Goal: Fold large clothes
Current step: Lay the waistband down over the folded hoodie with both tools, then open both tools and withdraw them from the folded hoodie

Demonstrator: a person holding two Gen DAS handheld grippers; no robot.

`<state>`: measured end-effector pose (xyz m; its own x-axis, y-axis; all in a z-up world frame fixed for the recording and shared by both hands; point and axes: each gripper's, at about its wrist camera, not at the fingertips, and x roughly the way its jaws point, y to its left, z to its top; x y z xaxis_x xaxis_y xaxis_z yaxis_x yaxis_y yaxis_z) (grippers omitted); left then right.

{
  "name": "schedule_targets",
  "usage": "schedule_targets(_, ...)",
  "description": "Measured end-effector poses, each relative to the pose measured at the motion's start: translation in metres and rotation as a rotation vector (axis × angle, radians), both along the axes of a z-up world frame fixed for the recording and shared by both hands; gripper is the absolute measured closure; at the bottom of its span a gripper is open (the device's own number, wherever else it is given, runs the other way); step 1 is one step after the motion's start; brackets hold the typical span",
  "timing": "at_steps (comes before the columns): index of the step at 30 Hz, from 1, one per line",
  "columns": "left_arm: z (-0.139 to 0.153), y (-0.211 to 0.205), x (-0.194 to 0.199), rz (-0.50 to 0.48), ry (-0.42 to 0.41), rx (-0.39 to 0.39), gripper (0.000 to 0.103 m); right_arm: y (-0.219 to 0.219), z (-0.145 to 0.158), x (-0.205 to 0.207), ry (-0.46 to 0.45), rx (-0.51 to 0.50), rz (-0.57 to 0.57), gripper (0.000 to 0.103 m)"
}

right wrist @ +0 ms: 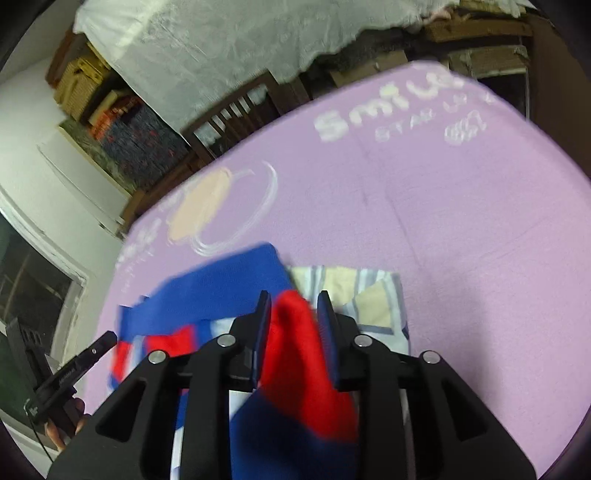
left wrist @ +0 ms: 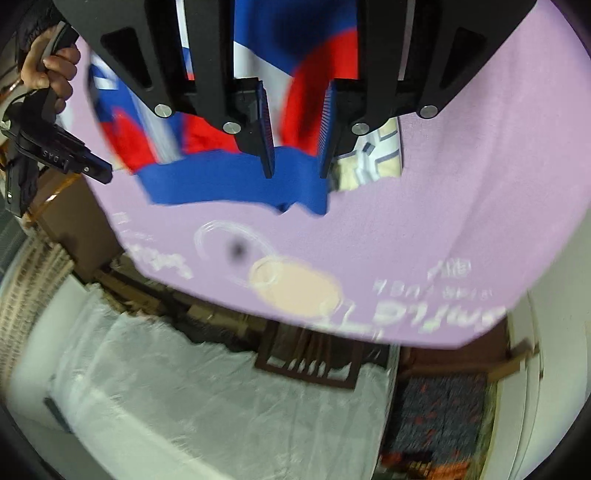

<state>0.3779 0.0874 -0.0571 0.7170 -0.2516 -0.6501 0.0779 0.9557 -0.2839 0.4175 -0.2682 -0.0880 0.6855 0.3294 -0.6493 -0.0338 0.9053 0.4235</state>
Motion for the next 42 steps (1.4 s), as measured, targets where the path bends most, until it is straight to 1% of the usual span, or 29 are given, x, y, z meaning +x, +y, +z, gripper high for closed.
schedule_targets(2,0.018,-0.008,-0.014,-0.027,-0.032,-0.021,0.078,0.01,0.023,-0.018,-0.042,0.022,0.031,0.077)
schedule_targets(4,0.03,-0.02,-0.028,-0.057,-0.057,-0.031,0.076,0.029,0.042,-0.038,-0.088,0.012,0.08,0.076)
schedule_targets(6,0.033,-0.035,-0.041,-0.084,-0.063,-0.025,0.075,0.049,0.052,-0.052,-0.113,-0.006,0.123,0.071)
schedule_targets(9,0.021,-0.053,-0.054,-0.103,-0.038,-0.007,0.075,0.083,0.056,-0.074,-0.131,-0.049,0.178,0.071)
schedule_targets(13,-0.009,-0.06,-0.061,-0.112,0.028,-0.027,0.075,0.112,0.035,-0.089,-0.093,-0.112,0.208,0.071)
schedule_targets(16,-0.034,-0.064,-0.057,-0.112,0.082,-0.008,0.075,0.117,0.007,-0.089,-0.031,-0.123,0.211,0.071)
schedule_targets(17,-0.042,-0.064,-0.055,-0.116,0.092,-0.003,0.077,0.115,-0.007,-0.086,0.008,-0.122,0.204,0.071)
schedule_targets(18,-0.05,-0.064,-0.055,-0.121,0.094,0.011,0.078,0.112,-0.016,-0.083,0.034,-0.121,0.2,0.074)
schedule_targets(19,-0.053,-0.066,-0.055,-0.127,0.089,0.025,0.079,0.109,-0.028,-0.08,0.064,-0.118,0.199,0.075)
schedule_targets(20,-0.054,-0.067,-0.055,-0.131,0.082,0.036,0.079,0.105,-0.038,-0.08,0.065,-0.101,0.208,0.079)
schedule_targets(21,-0.055,-0.068,-0.055,-0.131,0.079,0.042,0.079,0.102,-0.039,-0.081,0.054,-0.097,0.217,0.082)
schedule_targets(24,-0.059,-0.069,-0.053,-0.13,0.078,0.046,0.079,0.096,-0.041,-0.08,0.062,-0.066,0.22,0.085)
schedule_targets(27,-0.059,-0.068,-0.053,-0.126,0.079,0.045,0.079,0.098,-0.04,-0.082,0.047,-0.096,0.227,0.085)
schedule_targets(30,-0.051,-0.065,-0.058,-0.108,0.088,0.019,0.08,0.094,-0.04,-0.082,0.062,-0.073,0.223,0.084)
schedule_targets(31,-0.046,-0.064,-0.061,-0.109,0.082,0.003,0.08,0.091,-0.037,-0.085,0.069,-0.052,0.219,0.083)
schedule_targets(32,-0.039,-0.063,-0.069,-0.132,0.067,-0.031,0.08,0.087,-0.031,-0.09,0.059,-0.031,0.22,0.081)
schedule_targets(33,-0.033,-0.064,-0.073,-0.147,0.052,-0.046,0.08,0.085,-0.023,-0.096,0.038,-0.017,0.224,0.078)
schedule_targets(35,-0.023,-0.068,-0.085,-0.165,0.02,-0.056,0.078,0.081,-0.009,-0.116,-0.017,-0.01,0.225,0.067)
schedule_targets(36,-0.022,-0.071,-0.088,-0.174,0.018,-0.057,0.077,0.081,-0.005,-0.123,-0.031,-0.011,0.226,0.065)
schedule_targets(37,-0.022,-0.075,-0.091,-0.182,0.023,-0.053,0.075,0.08,-0.004,-0.132,-0.039,-0.009,0.226,0.064)
schedule_targets(38,-0.025,-0.079,-0.092,-0.187,0.034,-0.042,0.074,0.08,-0.005,-0.135,-0.034,-0.007,0.225,0.063)
schedule_targets(39,-0.034,-0.084,-0.092,-0.192,0.064,-0.01,0.074,0.08,-0.009,-0.138,-0.017,-0.008,0.225,0.063)
schedule_targets(41,-0.048,-0.09,-0.088,-0.186,0.107,0.038,0.07,0.079,-0.024,-0.137,0.038,-0.008,0.217,0.064)
schedule_targets(42,-0.055,-0.093,-0.085,-0.194,0.118,0.061,0.07,0.078,-0.033,-0.135,0.074,-0.007,0.211,0.064)
